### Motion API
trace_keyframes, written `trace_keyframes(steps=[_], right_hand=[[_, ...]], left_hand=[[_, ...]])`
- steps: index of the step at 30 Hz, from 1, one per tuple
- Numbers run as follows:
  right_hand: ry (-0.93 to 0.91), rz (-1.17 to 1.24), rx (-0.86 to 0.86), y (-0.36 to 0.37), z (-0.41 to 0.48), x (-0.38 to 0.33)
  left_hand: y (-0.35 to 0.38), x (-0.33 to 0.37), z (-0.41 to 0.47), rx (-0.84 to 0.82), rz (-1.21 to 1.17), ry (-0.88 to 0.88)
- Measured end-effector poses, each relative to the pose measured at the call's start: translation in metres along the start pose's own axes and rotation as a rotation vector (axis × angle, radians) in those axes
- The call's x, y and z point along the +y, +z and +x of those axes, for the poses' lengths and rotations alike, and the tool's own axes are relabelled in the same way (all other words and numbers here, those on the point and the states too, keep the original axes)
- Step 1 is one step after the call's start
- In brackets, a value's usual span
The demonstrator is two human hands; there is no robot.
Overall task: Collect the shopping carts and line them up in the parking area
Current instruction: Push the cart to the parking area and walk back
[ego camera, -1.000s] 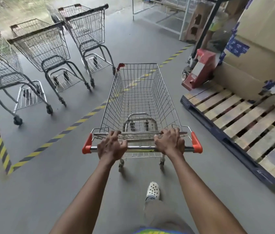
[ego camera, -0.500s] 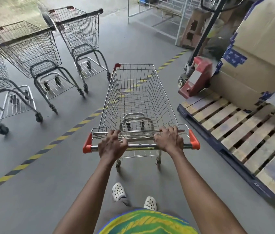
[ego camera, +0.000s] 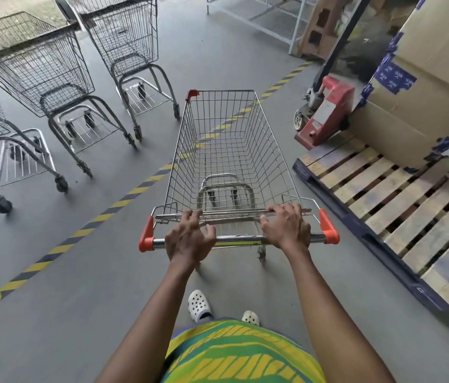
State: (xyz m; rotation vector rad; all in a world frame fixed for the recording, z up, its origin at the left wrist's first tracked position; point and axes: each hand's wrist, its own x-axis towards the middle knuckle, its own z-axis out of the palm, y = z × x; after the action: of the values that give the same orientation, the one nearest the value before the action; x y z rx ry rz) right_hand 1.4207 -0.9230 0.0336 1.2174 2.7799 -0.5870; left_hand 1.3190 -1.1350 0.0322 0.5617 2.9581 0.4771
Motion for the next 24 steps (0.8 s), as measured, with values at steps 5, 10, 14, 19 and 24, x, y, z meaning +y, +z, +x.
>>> trace_keyframes(steps=[5, 10, 14, 19, 24], right_hand=[[-0.010, 0.020, -0.001, -0.001, 0.004, 0.000], [-0.019, 0.047, -0.001, 0.000, 0.014, -0.010], [-0.012, 0.067, -0.010, 0.001, 0.034, -0.028], [-0.004, 0.060, -0.009, 0.008, 0.076, -0.067], [0.027, 0.063, -0.030, 0.022, 0.137, -0.121]], left_hand=[[0.002, -0.001, 0.006, 0.011, 0.000, 0.007], [-0.003, -0.002, 0.020, 0.009, 0.031, 0.014], [-0.010, -0.008, 0.049, -0.002, 0.050, 0.015], [-0.019, -0.024, 0.112, -0.003, 0.071, 0.051], [-0.033, -0.048, 0.203, -0.044, 0.092, 0.097]])
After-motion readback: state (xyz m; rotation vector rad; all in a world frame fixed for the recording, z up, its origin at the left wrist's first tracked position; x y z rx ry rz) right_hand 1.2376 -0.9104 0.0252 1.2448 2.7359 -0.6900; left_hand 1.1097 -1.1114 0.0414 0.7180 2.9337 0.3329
